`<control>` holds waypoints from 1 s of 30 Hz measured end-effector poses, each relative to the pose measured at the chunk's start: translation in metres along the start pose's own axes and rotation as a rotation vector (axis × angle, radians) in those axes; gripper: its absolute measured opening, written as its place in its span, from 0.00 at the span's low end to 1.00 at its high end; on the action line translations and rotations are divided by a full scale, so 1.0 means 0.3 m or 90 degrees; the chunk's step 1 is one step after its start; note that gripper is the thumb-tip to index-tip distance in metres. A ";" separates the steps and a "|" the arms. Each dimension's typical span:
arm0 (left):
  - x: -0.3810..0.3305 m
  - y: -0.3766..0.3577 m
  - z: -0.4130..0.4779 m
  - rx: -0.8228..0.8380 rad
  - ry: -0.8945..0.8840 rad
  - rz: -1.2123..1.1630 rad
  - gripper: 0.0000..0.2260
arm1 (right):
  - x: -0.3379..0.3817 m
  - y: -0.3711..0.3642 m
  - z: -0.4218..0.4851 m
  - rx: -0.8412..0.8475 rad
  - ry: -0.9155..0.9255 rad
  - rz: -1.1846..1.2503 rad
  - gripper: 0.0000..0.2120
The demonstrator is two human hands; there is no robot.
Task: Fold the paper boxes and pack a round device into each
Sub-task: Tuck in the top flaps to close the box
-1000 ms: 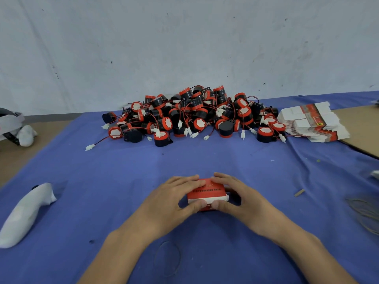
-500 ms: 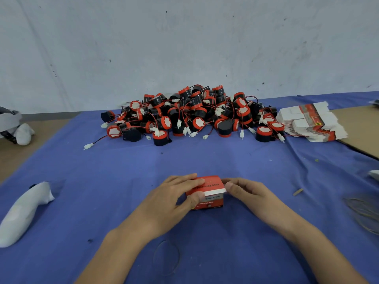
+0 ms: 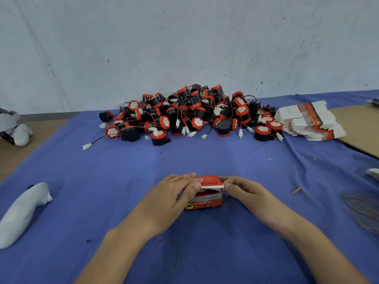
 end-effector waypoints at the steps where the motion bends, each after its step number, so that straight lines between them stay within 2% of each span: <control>1: 0.000 0.000 0.002 -0.001 0.000 0.001 0.28 | 0.000 -0.001 0.001 0.000 0.001 0.004 0.16; 4: 0.002 -0.002 0.003 0.000 0.001 0.003 0.28 | 0.000 -0.001 0.000 -0.006 0.010 0.004 0.22; 9: 0.009 0.000 -0.001 0.012 -0.008 0.003 0.27 | -0.006 0.001 0.004 -0.005 -0.001 -0.005 0.12; 17: 0.012 -0.003 0.003 0.006 -0.019 0.002 0.29 | 0.002 0.000 0.002 -0.017 -0.014 0.004 0.11; 20: 0.012 -0.002 0.004 0.007 -0.018 -0.007 0.30 | 0.008 0.011 -0.001 -0.057 -0.014 0.035 0.11; 24: 0.006 -0.005 0.003 0.008 -0.023 0.017 0.32 | 0.022 0.010 -0.017 -0.045 0.032 0.015 0.09; 27: 0.004 -0.002 0.000 -0.009 -0.028 -0.006 0.27 | 0.032 -0.003 -0.022 -0.014 0.069 -0.038 0.07; 30: 0.003 0.005 0.001 -0.023 -0.030 -0.018 0.21 | 0.032 -0.004 -0.018 -0.026 0.090 -0.051 0.09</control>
Point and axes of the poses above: each hand's wrist, its own z-axis towards the middle knuckle, its own y-axis out of the back of the hand, x = y × z, the point moved 3 cm from there along z, towards the middle knuckle, and after that the axes turned 5 degrees about -z, right-handed, at the moved point
